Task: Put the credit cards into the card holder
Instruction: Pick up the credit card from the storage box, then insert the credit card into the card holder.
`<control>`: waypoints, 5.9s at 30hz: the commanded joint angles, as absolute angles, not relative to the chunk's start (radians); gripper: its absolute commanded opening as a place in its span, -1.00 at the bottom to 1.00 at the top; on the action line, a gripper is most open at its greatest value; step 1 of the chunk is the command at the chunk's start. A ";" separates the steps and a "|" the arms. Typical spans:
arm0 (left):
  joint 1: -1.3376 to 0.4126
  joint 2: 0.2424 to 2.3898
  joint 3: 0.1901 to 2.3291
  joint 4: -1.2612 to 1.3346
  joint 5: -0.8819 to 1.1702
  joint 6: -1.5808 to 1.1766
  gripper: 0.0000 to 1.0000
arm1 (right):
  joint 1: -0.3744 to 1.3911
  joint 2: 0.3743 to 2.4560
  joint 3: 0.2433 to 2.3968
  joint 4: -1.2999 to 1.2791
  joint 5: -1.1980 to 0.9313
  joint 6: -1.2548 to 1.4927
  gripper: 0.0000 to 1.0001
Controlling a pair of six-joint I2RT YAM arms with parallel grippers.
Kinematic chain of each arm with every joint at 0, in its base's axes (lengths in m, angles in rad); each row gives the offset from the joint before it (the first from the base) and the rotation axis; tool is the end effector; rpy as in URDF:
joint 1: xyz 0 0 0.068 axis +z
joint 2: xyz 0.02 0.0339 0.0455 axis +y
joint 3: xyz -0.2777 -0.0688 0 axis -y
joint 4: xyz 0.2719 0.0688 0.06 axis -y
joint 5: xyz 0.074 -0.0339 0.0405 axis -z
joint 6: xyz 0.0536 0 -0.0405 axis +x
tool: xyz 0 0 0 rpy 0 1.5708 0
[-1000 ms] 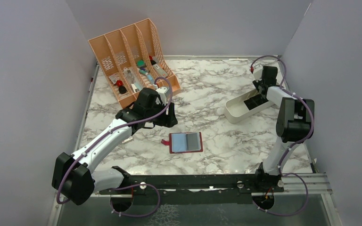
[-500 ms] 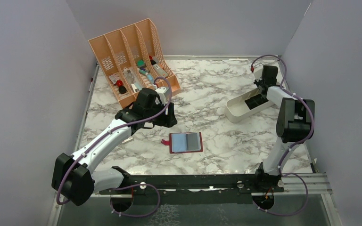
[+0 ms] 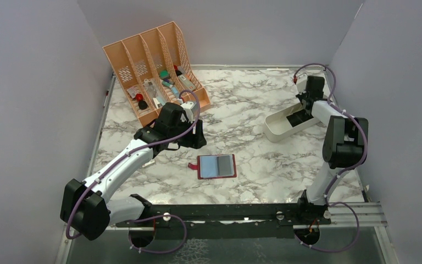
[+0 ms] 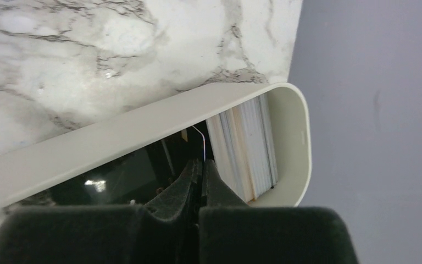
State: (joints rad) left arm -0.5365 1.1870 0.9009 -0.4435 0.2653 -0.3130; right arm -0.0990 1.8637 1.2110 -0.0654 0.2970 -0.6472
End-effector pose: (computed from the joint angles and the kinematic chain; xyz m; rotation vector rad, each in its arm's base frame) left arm 0.2399 -0.1590 0.2680 0.4065 2.3487 -0.7278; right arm 0.4432 -0.0598 0.1795 -0.4830 2.3086 -0.7174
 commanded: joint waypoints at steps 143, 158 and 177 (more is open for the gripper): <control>-0.564 1.331 0.426 0.035 0.412 -0.754 -0.93 | 0.801 1.717 0.313 1.024 -0.080 1.092 -0.98; -0.568 1.327 0.396 0.050 0.402 -0.773 -0.94 | 0.804 1.609 0.253 0.991 0.038 1.099 -0.98; -0.601 1.326 0.343 0.136 0.419 -0.844 -0.94 | 0.918 1.675 0.174 1.148 0.309 1.183 -0.98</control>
State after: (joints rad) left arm -0.5873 1.3144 0.3679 0.1497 0.3950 -0.8383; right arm 0.9092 1.6794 0.2092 1.0931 0.1936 1.1641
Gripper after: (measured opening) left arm 0.033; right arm 0.017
